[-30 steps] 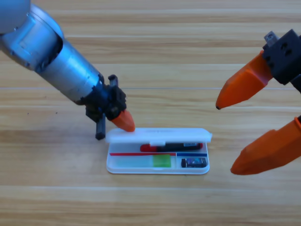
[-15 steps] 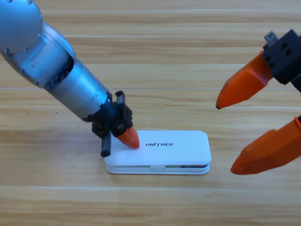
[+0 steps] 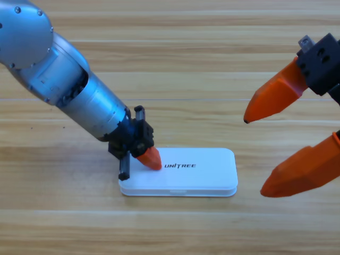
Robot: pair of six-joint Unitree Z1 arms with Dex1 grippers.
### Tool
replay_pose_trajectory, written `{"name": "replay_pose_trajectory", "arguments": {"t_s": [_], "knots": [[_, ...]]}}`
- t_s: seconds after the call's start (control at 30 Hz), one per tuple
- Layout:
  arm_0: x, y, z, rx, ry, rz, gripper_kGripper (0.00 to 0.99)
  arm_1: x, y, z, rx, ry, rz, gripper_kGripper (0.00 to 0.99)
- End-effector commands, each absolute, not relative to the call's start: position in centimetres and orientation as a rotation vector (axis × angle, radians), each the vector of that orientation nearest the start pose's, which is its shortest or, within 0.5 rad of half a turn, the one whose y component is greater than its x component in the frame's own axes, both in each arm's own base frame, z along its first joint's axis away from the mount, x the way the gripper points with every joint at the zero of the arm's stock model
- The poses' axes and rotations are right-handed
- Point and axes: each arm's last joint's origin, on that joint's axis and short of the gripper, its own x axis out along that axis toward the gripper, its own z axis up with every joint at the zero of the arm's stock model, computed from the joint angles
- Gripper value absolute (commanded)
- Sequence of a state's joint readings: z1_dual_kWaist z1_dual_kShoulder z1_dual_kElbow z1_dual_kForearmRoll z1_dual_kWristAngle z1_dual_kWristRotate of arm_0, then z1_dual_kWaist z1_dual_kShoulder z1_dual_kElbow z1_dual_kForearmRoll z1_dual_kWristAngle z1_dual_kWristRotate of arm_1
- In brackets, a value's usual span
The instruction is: Clean up eraser and pencils
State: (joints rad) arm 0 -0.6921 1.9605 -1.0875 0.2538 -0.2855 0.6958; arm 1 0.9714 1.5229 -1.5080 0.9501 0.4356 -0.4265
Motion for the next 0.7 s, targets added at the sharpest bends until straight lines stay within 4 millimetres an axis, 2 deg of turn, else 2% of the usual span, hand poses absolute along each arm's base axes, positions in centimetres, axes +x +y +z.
{"name": "replay_pose_trajectory", "arguments": {"t_s": [0.03,0.07,0.1,0.13,0.17,0.2,0.3,0.43,0.57,0.7], "knots": [[26.0,-24.8,20.4,0.835,0.89,-1.275,0.075,13.7,24.6,39.5,-0.605,0.762,1.526,0.931],[26.1,-24.6,21.4,0.844,0.896,-1.273,0.374,13.7,24.6,39.5,-0.605,0.762,1.526,0.931],[26.1,-24.2,22.6,0.841,0.903,-1.263,0.634,13.7,24.6,39.5,-0.606,0.761,1.526,0.931],[26.2,-23.8,23.9,0.837,0.899,-1.252,0.833,13.7,24.6,39.5,-0.605,0.762,1.526,0.931],[26.1,-23.3,25.2,0.836,0.89,-1.244,0.931,13.7,24.6,39.5,-0.606,0.761,1.526,0.931],[25.8,-22.7,26.7,0.836,0.869,-1.232,0.982,13.7,24.6,39.5,-0.606,0.761,1.526,0.931],[24.0,-20.9,31.1,0.826,0.785,-1.198,0.99,13.7,24.6,39.5,-0.606,0.763,1.526,0.931],[21.5,-18.8,35.8,0.812,0.683,-1.172,0.99,13.7,24.6,39.4,-0.605,0.765,1.525,0.931],[18.3,-17.0,38.9,0.775,0.572,-1.196,0.99,13.7,24.7,39.4,-0.607,0.768,1.526,0.931],[15.5,-16.6,40.3,0.743,0.468,-1.303,0.99,13.7,24.6,39.4,-0.607,0.764,1.525,0.931]]}}
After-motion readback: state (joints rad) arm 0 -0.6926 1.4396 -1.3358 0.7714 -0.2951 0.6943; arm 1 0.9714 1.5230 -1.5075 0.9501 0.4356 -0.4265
